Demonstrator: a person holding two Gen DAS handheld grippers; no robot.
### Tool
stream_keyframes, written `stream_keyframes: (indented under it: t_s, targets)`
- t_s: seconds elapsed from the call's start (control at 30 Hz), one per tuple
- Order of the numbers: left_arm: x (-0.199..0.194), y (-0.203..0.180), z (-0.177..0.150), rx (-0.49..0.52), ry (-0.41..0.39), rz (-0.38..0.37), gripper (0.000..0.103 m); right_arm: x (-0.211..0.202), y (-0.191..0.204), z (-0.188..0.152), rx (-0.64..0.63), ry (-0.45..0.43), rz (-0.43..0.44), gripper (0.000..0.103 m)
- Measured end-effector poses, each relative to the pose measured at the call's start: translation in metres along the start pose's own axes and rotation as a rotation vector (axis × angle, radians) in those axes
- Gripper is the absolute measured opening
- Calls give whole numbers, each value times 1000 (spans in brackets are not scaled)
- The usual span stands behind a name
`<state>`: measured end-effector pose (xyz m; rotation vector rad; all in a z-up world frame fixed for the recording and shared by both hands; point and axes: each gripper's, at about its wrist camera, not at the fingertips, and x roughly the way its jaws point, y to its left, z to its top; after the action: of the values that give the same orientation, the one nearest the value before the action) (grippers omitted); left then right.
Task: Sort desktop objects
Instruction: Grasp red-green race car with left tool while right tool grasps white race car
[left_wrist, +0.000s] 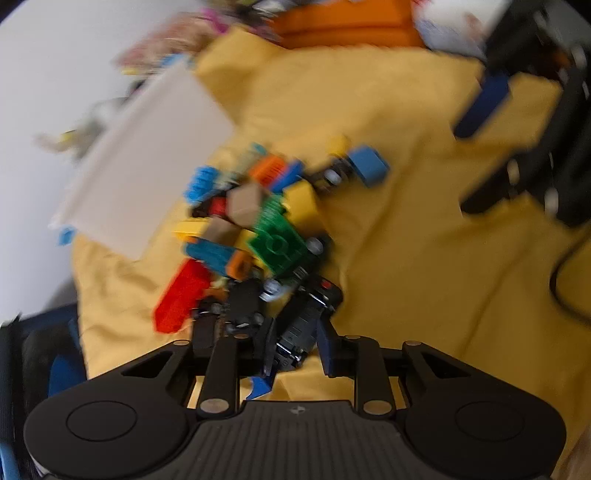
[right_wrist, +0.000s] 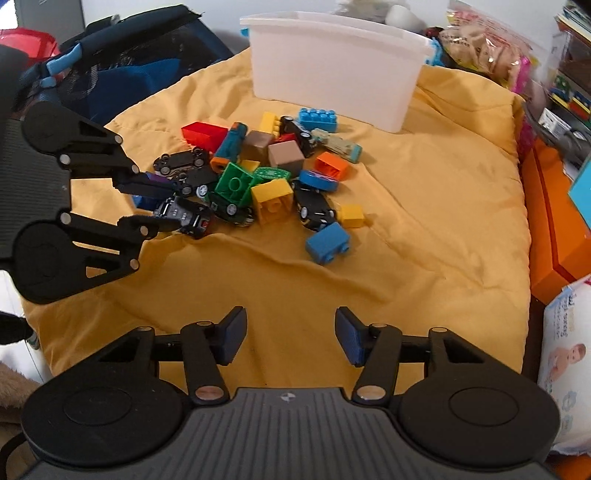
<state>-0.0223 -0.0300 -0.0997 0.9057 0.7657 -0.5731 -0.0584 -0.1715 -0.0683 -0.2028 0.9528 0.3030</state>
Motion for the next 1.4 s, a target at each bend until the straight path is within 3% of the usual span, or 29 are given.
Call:
stream_keyframes:
  t_s: [0.07, 0.17, 0.27, 0.33, 0.37, 0.4, 0.47, 0.6, 0.73, 0.9, 1.03, 1.13, 1.2, 1.3, 1.4]
  targets:
    - [3, 1, 2, 55, 13, -65, 36, 0, -1, 1, 24, -10, -3, 56]
    - [4, 2, 2, 120, 1, -86, 40, 0, -2, 3, 40, -17, -10, 56]
    - [10, 11, 5, 99, -4, -94, 44, 3, -3, 5, 61, -12, -5, 56]
    - [14, 23, 8, 16, -6, -131, 37, 5, -1, 6, 60, -15, 3, 51]
    - [14, 29, 7, -31, -16, -141, 32, 5, 0, 6, 52, -22, 6, 41]
    - [12, 32, 6, -71, -26, -152, 19, 4, 2, 7, 40, -30, 7, 26]
    - [8, 39, 3, -170, -2, -177, 18, 3, 6, 10, -7, -63, 6, 19]
    - [-3, 56, -19, -483, 28, -328, 19, 8, 18, 19, -152, -113, 17, 19]
    - [-12, 61, -39, -701, 27, -434, 16, 22, 35, 29, -322, -125, 70, 19]
    - [-12, 51, -48, -718, 41, -406, 16, 44, 60, 31, -565, -161, 78, 34]
    - [-11, 57, -46, -729, 43, -395, 18, 63, 72, 35, -661, -136, 90, 32]
    - [-7, 55, -45, -718, 49, -373, 27, 75, 67, 44, -606, -134, 38, 26]
    - [-3, 52, -43, -705, 56, -364, 28, 77, 54, 50, -506, -124, 58, 26]
    - [1, 49, -43, -710, 64, -355, 26, 70, 36, 55, -358, -89, 83, 21]
    - [-9, 52, -37, -710, 26, -394, 20, 52, 21, 56, -245, -57, 143, 19]
